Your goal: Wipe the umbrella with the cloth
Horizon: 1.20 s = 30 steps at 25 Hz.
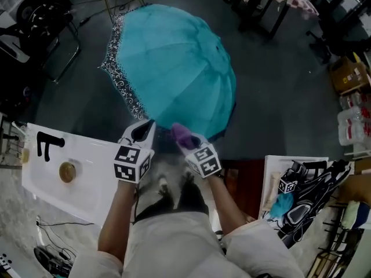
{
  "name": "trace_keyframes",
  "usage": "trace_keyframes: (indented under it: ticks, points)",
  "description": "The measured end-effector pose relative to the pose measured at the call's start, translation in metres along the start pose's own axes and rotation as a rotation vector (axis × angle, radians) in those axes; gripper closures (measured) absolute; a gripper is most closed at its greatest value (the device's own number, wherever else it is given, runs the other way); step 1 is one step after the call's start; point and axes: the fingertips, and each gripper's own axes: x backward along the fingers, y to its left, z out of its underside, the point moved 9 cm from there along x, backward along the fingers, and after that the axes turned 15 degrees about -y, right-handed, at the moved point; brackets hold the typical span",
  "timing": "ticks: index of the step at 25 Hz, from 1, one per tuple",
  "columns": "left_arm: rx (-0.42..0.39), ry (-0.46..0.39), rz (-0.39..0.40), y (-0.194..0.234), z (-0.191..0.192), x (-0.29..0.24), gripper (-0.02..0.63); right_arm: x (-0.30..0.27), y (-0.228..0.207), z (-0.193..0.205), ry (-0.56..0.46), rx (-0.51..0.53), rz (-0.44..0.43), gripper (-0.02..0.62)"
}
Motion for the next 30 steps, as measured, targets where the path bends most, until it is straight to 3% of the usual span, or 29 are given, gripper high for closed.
trace_keyframes:
  ticks: [6,13,19,30]
  points:
    - [0.008,-0.043,0.003,-0.015,-0.022,0.009,0.604,0.048,-0.012,-0.06,-0.086,0.008,0.092,0.451]
    - [-0.133,-0.11,0.028,-0.036,-0.063,0.02,0.604,0.103,-0.009,-0.131,-0.223,0.028,0.179,0.453]
    - [-0.172,-0.194,0.077,-0.051,-0.101,0.028,0.603,0.149,0.0,-0.179,-0.328,0.047,0.267,0.453]
    - [-0.24,-0.292,0.134,-0.061,-0.156,0.056,0.603,0.194,0.043,-0.248,-0.486,0.117,0.228,0.459]
